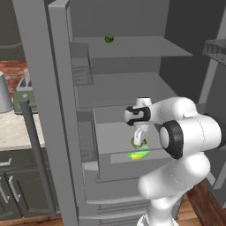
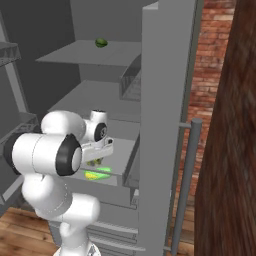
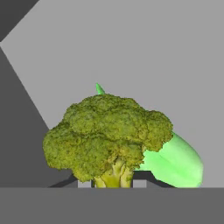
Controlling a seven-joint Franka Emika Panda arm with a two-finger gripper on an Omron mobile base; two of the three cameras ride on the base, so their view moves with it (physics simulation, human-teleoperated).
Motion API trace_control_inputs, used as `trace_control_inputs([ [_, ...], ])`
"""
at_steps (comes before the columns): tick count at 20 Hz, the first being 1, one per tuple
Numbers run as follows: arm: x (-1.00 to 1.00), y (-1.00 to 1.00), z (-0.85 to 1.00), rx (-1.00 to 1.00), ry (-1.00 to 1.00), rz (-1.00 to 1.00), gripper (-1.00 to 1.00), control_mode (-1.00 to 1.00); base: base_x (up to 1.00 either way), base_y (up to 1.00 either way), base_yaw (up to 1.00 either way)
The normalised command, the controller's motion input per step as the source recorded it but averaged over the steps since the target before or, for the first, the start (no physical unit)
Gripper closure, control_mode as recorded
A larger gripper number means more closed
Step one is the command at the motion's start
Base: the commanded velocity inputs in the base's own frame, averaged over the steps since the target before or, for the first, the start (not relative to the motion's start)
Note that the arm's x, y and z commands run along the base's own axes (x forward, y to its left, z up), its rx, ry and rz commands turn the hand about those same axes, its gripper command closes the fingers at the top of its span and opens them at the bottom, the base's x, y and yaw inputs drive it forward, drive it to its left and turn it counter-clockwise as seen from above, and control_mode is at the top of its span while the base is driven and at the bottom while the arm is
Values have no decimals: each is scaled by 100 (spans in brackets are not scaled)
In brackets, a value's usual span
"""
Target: Place the corn and broccoli inside the fridge drawer. Close the drawer after placing the vegetables.
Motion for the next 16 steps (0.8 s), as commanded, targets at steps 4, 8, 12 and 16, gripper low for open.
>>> trace_control_inputs([
  [4,-12,0,-35,0,0,11,100,-100,0,0,0],
  [8,-13,0,-32,0,1,8,100,-100,0,0,0],
  [12,-24,-1,-18,0,2,6,100,-100,0,0,0],
  [16,-45,-20,-1,0,2,3,100,-100,0,0,0],
])
